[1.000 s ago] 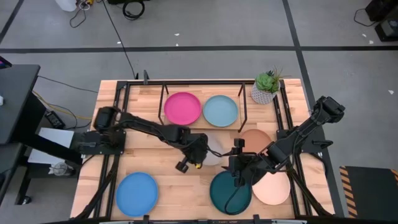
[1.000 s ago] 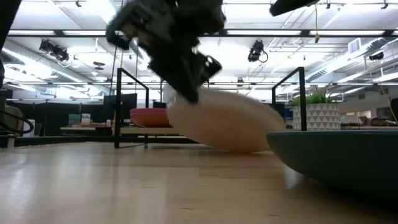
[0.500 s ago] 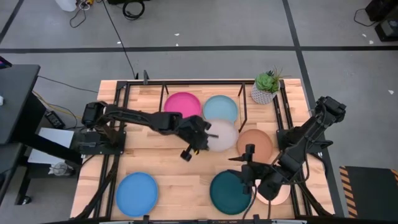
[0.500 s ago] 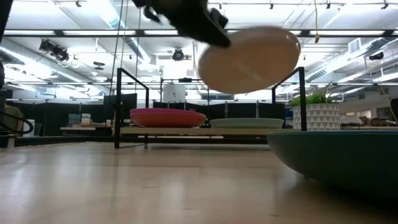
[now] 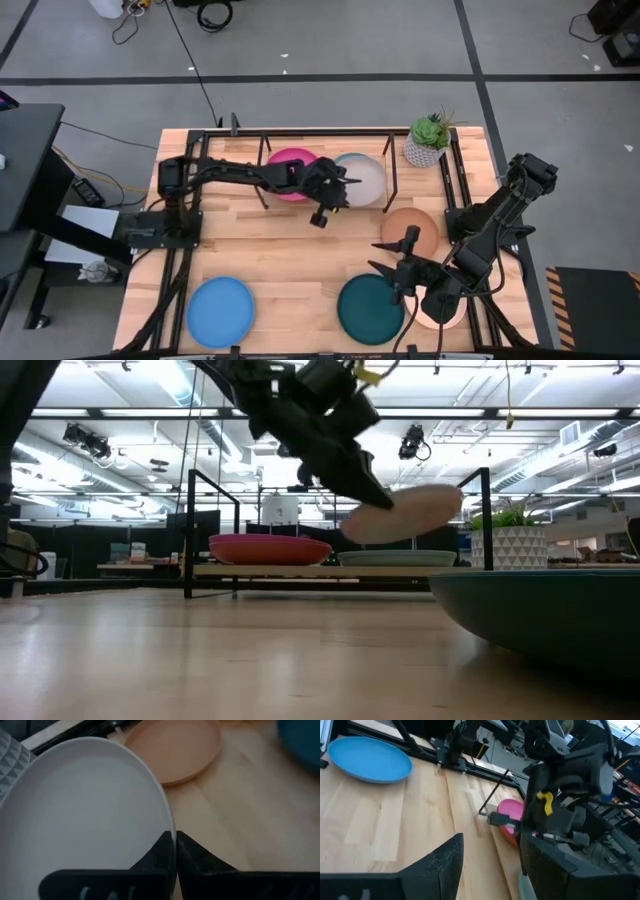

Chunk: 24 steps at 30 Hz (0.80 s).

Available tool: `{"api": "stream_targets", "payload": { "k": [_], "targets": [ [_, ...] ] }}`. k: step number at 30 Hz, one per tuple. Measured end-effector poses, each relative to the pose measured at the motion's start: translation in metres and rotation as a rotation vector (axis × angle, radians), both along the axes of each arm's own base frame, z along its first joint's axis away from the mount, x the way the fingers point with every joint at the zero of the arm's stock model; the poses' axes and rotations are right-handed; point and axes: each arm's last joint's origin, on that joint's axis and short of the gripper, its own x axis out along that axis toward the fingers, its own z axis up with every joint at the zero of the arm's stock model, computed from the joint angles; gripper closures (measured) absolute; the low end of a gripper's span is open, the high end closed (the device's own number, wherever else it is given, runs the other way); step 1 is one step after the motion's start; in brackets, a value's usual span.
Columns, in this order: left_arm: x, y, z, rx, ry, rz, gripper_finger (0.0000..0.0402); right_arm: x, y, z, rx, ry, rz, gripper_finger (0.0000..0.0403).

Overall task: Place and stack plates onto a shelf
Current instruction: Stack the gray plate on the light blue plate, then stack the dark green plate on the pink plate

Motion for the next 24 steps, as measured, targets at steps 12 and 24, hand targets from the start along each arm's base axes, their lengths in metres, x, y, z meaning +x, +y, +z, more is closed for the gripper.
{"api": "stream_targets", "payload": {
  "k": [12,24],
  "targets": [
    [0.006,0.008,-0.022,0.161,0.048,0.024,0.0346,0.000,0.000,0.000,0.031,-0.005,-0.006,0.0200],
    [0.004,0.008,-0.004,0.119,-0.007,0.136,0.0248,0.000,0.000,-0.001,0.063,-0.010,-0.008,0.0200]
  ]
}}
